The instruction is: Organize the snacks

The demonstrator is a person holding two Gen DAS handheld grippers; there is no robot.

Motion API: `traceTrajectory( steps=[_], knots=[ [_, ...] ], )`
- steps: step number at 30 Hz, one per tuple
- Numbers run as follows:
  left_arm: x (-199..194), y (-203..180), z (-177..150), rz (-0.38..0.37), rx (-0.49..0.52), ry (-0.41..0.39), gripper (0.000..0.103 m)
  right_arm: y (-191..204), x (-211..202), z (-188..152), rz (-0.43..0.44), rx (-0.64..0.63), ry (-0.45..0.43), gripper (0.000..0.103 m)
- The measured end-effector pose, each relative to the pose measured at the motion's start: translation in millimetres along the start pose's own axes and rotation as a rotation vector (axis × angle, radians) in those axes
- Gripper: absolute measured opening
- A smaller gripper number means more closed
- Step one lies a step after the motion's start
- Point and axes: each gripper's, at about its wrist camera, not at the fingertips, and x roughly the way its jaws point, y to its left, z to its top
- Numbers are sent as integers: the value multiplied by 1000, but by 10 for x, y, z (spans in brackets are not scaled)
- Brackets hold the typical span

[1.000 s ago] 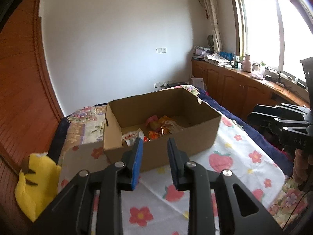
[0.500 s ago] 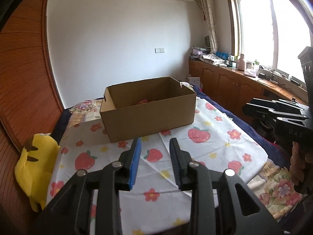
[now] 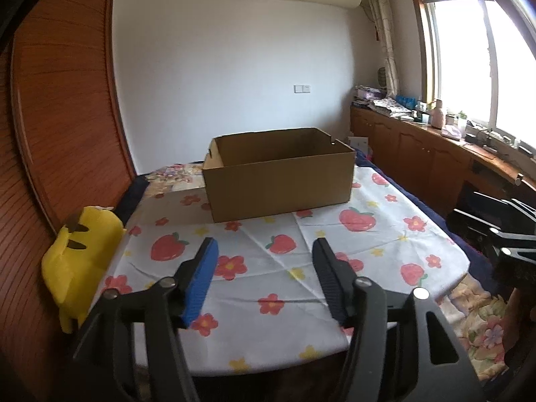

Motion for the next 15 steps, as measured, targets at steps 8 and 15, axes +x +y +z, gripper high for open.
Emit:
traceTrajectory(
  steps=[8,15],
  knots=[
    [-69,60,-145,8,-35,-18,93,11,40,-84,-18,17,24,90],
    [-168,96,-228,28,-56,-42,102,26,39,-150,-31,26,26,91]
  ],
)
